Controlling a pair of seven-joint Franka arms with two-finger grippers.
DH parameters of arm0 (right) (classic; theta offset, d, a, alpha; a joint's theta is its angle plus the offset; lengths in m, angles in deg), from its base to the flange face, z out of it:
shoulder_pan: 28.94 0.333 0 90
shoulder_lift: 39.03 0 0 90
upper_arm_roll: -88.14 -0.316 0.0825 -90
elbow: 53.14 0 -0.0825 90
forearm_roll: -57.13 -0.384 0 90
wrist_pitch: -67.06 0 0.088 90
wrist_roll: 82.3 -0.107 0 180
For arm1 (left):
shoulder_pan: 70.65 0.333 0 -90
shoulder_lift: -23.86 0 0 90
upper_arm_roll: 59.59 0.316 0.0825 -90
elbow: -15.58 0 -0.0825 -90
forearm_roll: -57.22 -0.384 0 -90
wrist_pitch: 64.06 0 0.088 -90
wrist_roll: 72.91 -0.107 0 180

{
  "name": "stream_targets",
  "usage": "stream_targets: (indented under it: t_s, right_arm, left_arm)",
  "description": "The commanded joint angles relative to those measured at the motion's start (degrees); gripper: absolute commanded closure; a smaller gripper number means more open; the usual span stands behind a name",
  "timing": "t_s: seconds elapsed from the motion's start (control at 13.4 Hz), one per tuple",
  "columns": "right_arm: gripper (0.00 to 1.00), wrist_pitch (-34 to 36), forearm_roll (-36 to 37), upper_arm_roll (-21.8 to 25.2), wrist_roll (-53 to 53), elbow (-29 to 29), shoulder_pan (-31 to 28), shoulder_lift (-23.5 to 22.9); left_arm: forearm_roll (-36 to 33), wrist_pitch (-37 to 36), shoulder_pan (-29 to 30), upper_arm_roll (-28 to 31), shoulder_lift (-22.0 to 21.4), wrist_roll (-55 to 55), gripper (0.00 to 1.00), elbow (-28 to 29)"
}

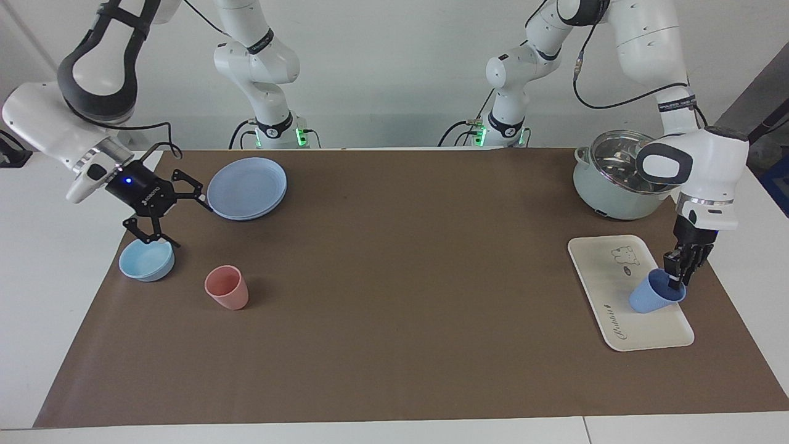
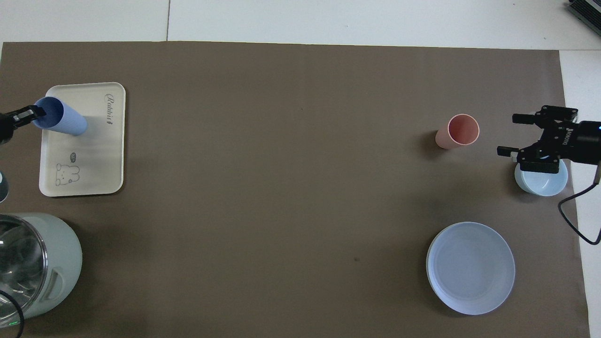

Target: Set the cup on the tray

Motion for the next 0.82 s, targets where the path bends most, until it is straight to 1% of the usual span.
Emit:
stream_targets:
  t_s: [0.0,0.15,0.3,0.37,0.6,0.67,0.75]
  right_arm:
    - [0.00,-3.69,13.95,-0.74,-14.23,-0.55,4.57,1.90]
    - [0.00,-5.28,24.24,-0.83,-25.57,-0.55,8.96,2.08]
    - [0.00,-5.29,34.70,-0.83,-40.40,-0.55,13.18,2.26]
    - [0.00,-4.68,38.23,-0.83,-48.83,-0.55,15.64,2.69]
    - [0.00,-1.08,44.49,-0.83,-75.03,0.06,21.97,3.31]
    - [0.00,0.85,44.94,-0.92,-82.59,1.37,22.86,3.57]
    - [0.00,3.39,44.94,-0.75,-87.28,3.74,22.78,3.66]
  left_arm:
    - [1.00,0.18,-0.17,-0.06,0.79,-0.79,0.46,-2.05]
    - [0.91,-0.09,-0.25,-0.06,0.79,-0.61,0.35,-2.84]
    - [0.91,-0.96,-0.34,-0.06,0.70,-0.52,0.29,-3.55]
    - [1.00,-3.23,-0.43,-0.06,0.61,-0.43,0.25,-4.94]
    - [1.00,-17.45,-0.43,-0.06,0.35,0.88,0.25,-12.49]
    - [0.91,-21.67,-0.60,-0.06,0.17,2.89,0.25,-15.39]
    - [0.91,-26.24,-0.87,-0.15,0.09,5.08,0.25,-18.38]
